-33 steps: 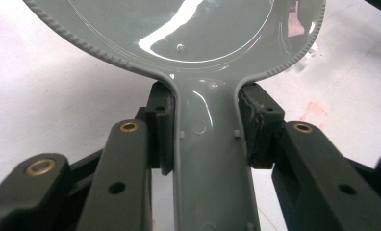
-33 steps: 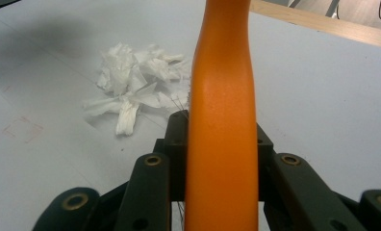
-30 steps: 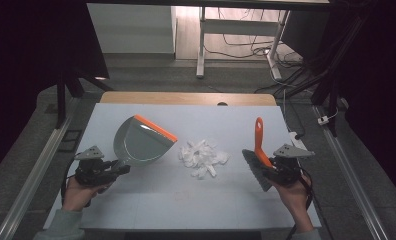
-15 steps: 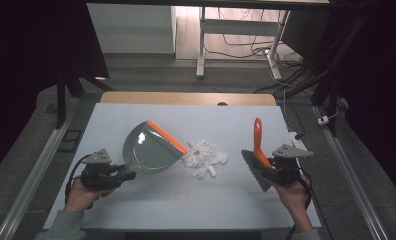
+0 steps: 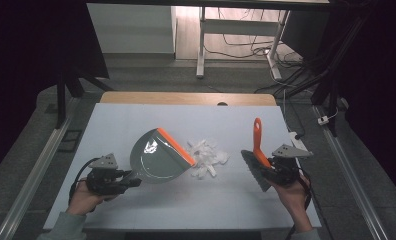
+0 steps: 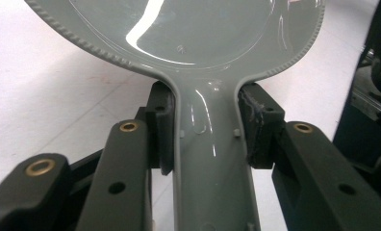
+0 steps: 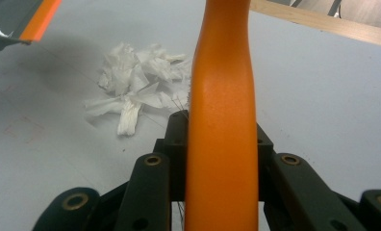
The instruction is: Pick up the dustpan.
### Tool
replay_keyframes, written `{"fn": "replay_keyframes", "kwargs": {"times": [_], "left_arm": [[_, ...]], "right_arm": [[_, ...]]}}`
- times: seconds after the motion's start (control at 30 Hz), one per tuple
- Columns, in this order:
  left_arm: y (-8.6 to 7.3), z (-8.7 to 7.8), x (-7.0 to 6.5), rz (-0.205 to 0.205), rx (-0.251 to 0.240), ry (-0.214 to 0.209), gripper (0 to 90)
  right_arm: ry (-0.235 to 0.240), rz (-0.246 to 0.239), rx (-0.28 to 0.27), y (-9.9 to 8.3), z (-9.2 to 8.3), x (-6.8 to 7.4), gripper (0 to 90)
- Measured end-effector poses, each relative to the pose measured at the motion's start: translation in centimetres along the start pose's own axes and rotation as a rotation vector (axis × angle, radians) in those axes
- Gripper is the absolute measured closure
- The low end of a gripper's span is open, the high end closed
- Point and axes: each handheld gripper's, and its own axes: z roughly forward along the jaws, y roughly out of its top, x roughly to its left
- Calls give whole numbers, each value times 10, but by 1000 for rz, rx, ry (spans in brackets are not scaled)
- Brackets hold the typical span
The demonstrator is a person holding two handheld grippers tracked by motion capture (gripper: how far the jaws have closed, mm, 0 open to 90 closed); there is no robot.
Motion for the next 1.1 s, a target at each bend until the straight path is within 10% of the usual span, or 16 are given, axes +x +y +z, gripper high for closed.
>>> {"fn": "replay_keyframes", "kwargs": {"times": [0.4, 1.1], "left_arm": [[-6, 0, 0, 2, 171, -6, 612], [-7, 14, -5, 38, 273, -25, 612]], "right_arm": [[2, 3, 0, 0, 1, 0, 704], [-2, 1, -5, 3, 5, 2, 704]]}}
